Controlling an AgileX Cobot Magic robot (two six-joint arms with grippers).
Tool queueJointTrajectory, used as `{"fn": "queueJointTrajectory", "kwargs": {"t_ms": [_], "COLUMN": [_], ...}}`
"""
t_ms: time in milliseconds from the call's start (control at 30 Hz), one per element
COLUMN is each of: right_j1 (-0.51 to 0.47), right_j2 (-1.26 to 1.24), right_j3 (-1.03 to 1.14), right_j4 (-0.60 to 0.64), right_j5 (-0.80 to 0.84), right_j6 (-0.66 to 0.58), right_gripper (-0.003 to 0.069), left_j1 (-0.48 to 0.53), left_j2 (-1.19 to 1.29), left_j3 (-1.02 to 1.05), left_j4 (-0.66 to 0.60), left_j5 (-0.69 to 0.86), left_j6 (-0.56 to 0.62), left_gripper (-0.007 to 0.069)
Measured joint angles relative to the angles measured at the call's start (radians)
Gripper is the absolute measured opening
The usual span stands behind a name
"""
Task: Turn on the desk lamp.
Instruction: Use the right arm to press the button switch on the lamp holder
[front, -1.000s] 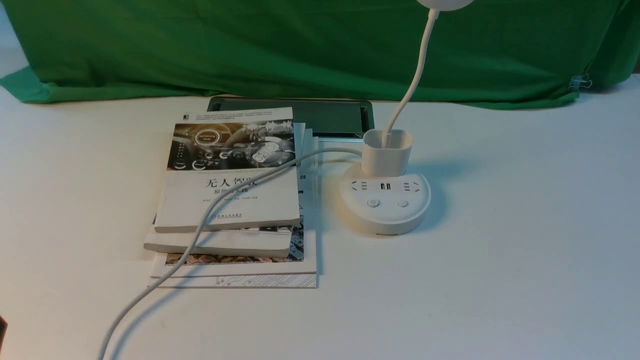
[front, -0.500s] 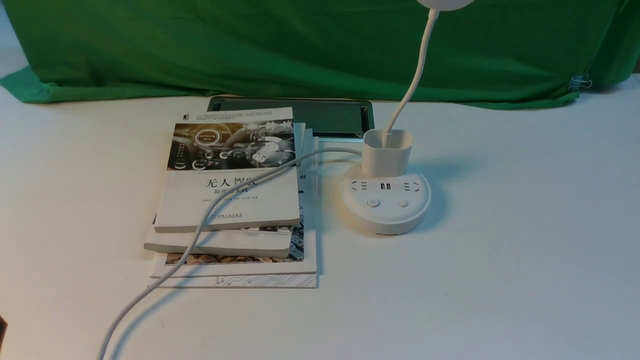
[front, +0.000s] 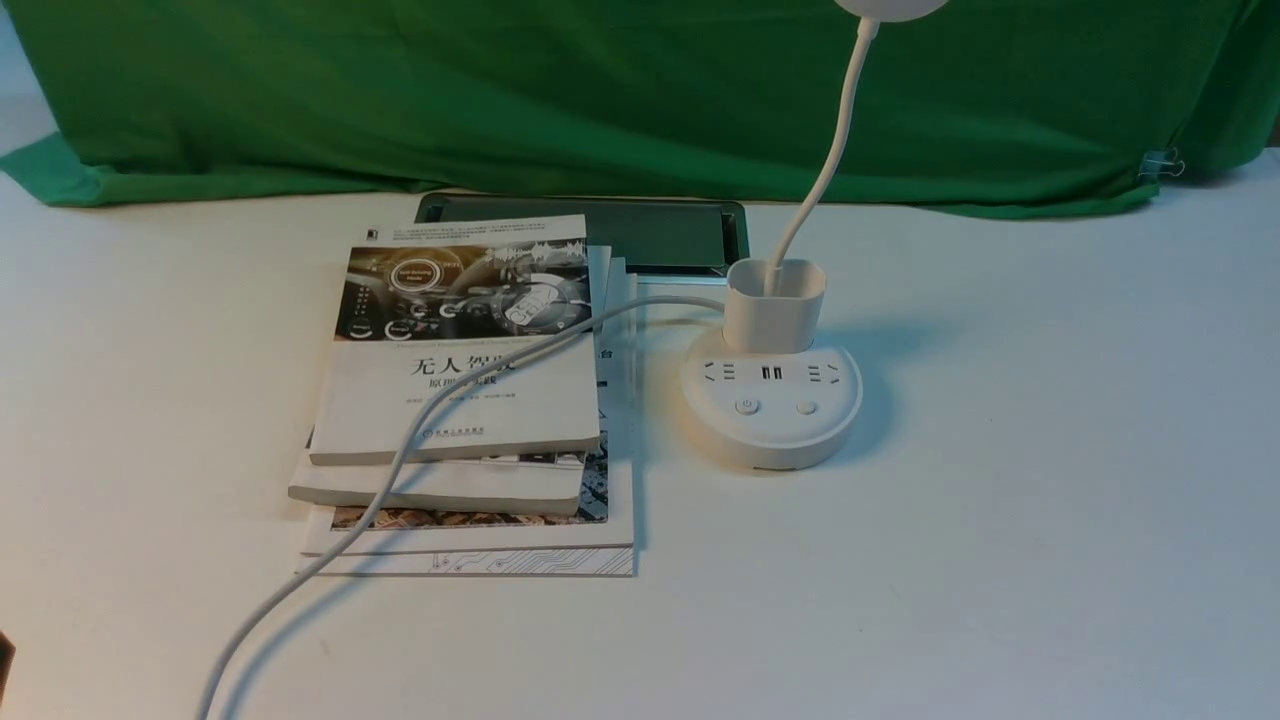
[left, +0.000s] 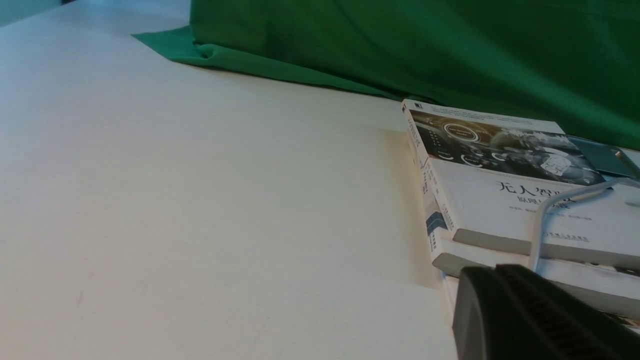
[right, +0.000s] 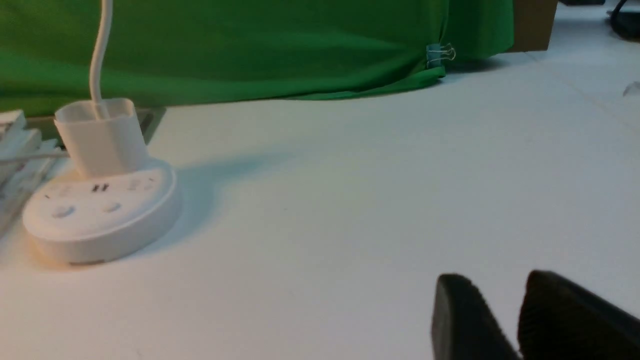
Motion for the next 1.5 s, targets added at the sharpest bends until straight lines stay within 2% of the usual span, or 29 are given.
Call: {"fn": "queueJointTrajectory", "kwargs": {"t_ms": [100,167,267,333,467,667,800,900,1000,1067,1133,1167,1233,1267,1300,1367,1500], "right_j1": [0.000,0.000,0.000,0.000,0.000,0.000,0.000,0.000,0.000,0.000,0.000,0.000,0.000,0.000,0.000,0.009,0.051], "right_j2": [0.000,0.000,0.000,0.000,0.000,0.000,0.000,0.011,0.100,0.205,0.263,0.378,0.500,0.528,0.638,0.766,0.929], "right_j3": [0.000,0.000,0.000,0.000,0.000,0.000,0.000,-0.037,-0.197,-0.345,-0.420,-0.561,-0.705,-0.737,-0.859,-0.988,-1.138], "right_j4": [0.079,0.096,0.105,0.107,0.107,0.092,0.091,0.092,0.091,0.091,0.091,0.090,0.090,0.090,0.090,0.090,0.092], "right_j5": [0.000,-0.001,-0.004,-0.005,-0.002,-0.007,-0.103,-0.137,-0.110,-0.025,0.043,0.156,0.303,0.339,0.476,0.629,0.719], "right_j6": [0.265,0.457,0.682,0.763,0.761,0.619,0.573,0.496,0.253,0.047,-0.046,-0.200,-0.322,-0.343,-0.407,-0.441,-0.462], "right_gripper": [0.0238,0.0238,0.0238,0.0238,0.0238,0.0238,0.0224,0.0192,0.0085,0.0035,0.0029,0.0029,0.0029,0.0029,0.0029,0.0029,0.0031], "left_j1": [0.000,0.000,0.000,0.000,0.000,0.000,0.000,0.000,0.000,0.000,0.000,0.000,0.000,0.000,0.000,0.000,0.000], "left_j2": [0.000,0.000,0.000,0.000,0.000,0.000,0.000,0.000,0.000,0.000,0.000,0.000,0.000,0.000,0.000,0.000,0.000], "left_j3": [0.000,0.000,0.000,0.000,0.000,0.000,0.000,0.000,0.000,0.000,0.000,0.000,0.000,0.000,0.000,0.000,0.000], "left_j4": [0.002,0.002,0.003,0.006,0.010,0.010,0.010,0.011,0.011,0.011,0.011,0.011,0.013,0.013,0.014,0.014,0.014], "left_j5": [0.000,0.000,0.000,0.000,0.000,0.000,0.000,0.000,0.000,0.000,0.000,0.000,0.000,0.000,0.000,0.000,0.000], "left_j6": [0.000,0.000,0.000,0.000,0.000,0.000,0.000,0.000,0.000,0.000,0.000,0.000,0.000,0.000,0.000,0.000,0.000], "left_gripper": [0.0021,0.0021,0.0021,0.0021,0.0021,0.0021,0.0021,0.0021,0.0021,0.0021,0.0021,0.0021,0.0021,0.0021,0.0021,0.0021,0.0021]}}
